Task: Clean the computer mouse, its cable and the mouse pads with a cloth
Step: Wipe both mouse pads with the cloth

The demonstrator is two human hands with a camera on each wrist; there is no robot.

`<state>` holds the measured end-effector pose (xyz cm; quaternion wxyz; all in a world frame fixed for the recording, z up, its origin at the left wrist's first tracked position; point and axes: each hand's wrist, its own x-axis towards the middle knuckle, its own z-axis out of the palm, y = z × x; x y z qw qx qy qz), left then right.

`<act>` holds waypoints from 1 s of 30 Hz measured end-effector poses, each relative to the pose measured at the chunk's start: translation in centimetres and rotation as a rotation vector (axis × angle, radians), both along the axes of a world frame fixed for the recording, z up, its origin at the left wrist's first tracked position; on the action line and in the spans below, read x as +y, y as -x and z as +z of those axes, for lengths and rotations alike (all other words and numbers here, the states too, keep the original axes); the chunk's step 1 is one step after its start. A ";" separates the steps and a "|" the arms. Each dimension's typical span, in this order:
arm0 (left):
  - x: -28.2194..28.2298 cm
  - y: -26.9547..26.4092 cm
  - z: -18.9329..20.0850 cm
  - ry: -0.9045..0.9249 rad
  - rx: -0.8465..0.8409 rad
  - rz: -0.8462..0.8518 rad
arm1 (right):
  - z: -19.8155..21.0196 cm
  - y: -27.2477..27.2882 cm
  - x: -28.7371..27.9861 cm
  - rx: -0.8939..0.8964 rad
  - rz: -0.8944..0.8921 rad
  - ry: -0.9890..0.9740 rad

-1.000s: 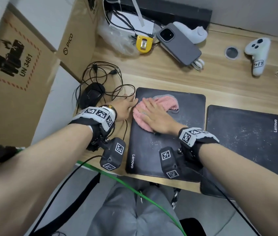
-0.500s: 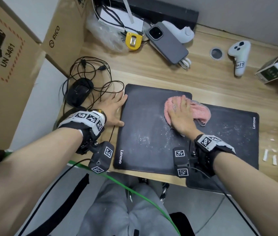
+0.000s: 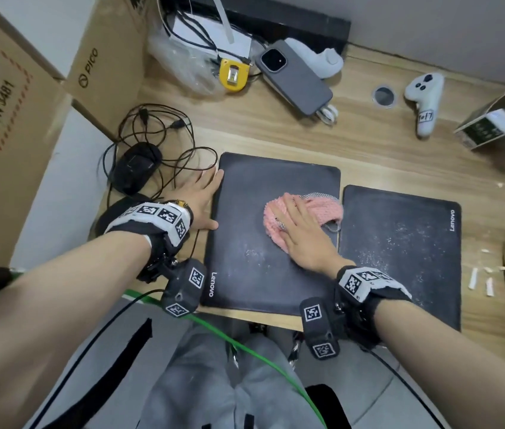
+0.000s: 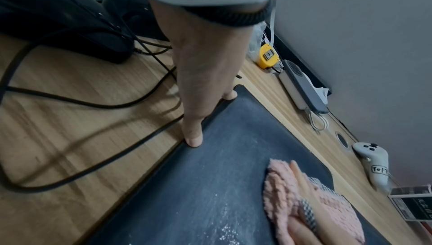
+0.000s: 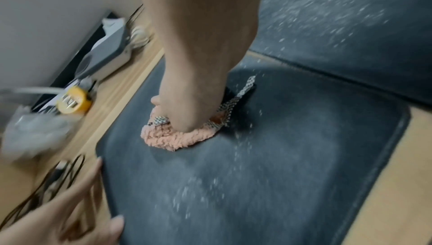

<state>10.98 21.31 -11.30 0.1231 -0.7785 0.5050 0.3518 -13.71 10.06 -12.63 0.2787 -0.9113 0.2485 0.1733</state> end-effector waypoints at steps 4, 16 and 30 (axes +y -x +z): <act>-0.3 0.2 0.5 -0.009 0.000 0.011 | 0.1 -0.5 -2.6 0.059 -0.054 -0.005; -0.3 0.2 0.5 -0.038 -0.013 0.015 | -1.0 -8.5 1.3 -0.028 0.090 0.097; -0.2 1.7 0.6 -0.101 -0.068 0.052 | -0.7 -0.3 -2.4 0.052 -0.335 0.043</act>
